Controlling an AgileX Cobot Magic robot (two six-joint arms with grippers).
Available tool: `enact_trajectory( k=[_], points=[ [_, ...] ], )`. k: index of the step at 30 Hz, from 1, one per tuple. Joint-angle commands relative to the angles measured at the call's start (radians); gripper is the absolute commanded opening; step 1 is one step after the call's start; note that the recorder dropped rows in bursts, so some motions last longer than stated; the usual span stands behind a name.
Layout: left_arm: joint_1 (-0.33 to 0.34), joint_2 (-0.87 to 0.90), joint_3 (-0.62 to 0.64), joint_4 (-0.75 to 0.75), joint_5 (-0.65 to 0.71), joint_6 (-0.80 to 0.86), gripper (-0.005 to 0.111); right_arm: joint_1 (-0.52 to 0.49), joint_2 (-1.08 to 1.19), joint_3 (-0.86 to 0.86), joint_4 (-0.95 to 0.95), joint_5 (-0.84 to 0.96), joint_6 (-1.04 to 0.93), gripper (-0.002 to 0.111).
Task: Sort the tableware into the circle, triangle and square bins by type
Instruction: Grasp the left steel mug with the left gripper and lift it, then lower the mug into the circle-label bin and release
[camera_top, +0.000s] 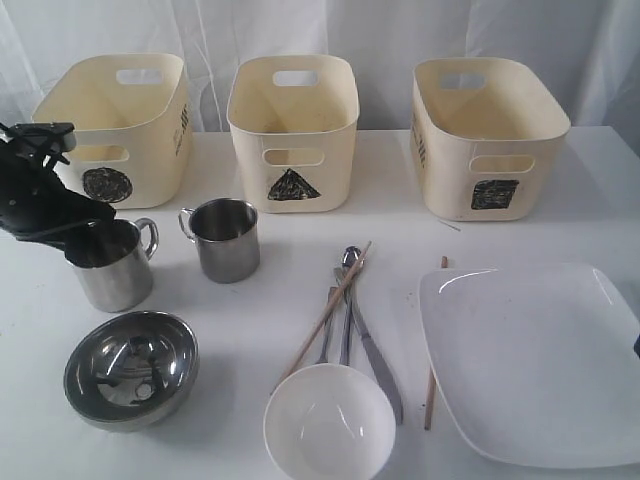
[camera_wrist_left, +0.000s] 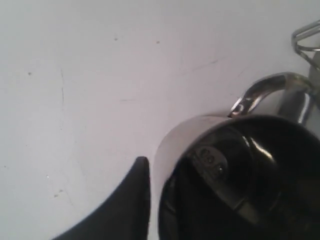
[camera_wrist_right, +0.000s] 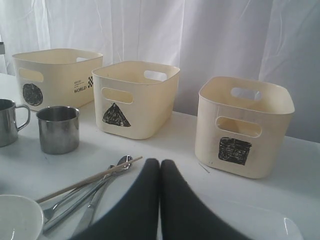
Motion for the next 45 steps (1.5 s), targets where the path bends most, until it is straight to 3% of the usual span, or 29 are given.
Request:
enact_trajectory(
  k=[1,10,18,24,36,45],
  points=[
    [0.003,-0.043,-0.004,-0.014,0.007,0.01,0.0,-0.006,-0.003,0.005,0.002,-0.009,-0.002,0.0],
    [0.003,-0.266,-0.057,-0.004,0.127,0.055,0.0,-0.006,-0.003,0.005,0.002,-0.009,-0.002,0.0],
    [0.003,-0.398,-0.24,0.07,-0.045,0.118,0.0,-0.006,-0.003,0.005,0.002,-0.009,-0.002,0.0],
    [0.012,-0.265,-0.356,0.11,-0.202,0.073,0.0,-0.006,-0.003,0.005,0.004,-0.009,-0.003,0.0],
    [0.044,0.194,-0.676,0.088,-0.204,-0.003,0.0,-0.006,-0.003,0.005,0.004,-0.009,-0.003,0.0],
    [0.044,0.366,-0.774,0.079,-0.245,-0.069,0.0,-0.006,-0.003,0.005,0.004,-0.009,-0.003,0.0]
  ],
)
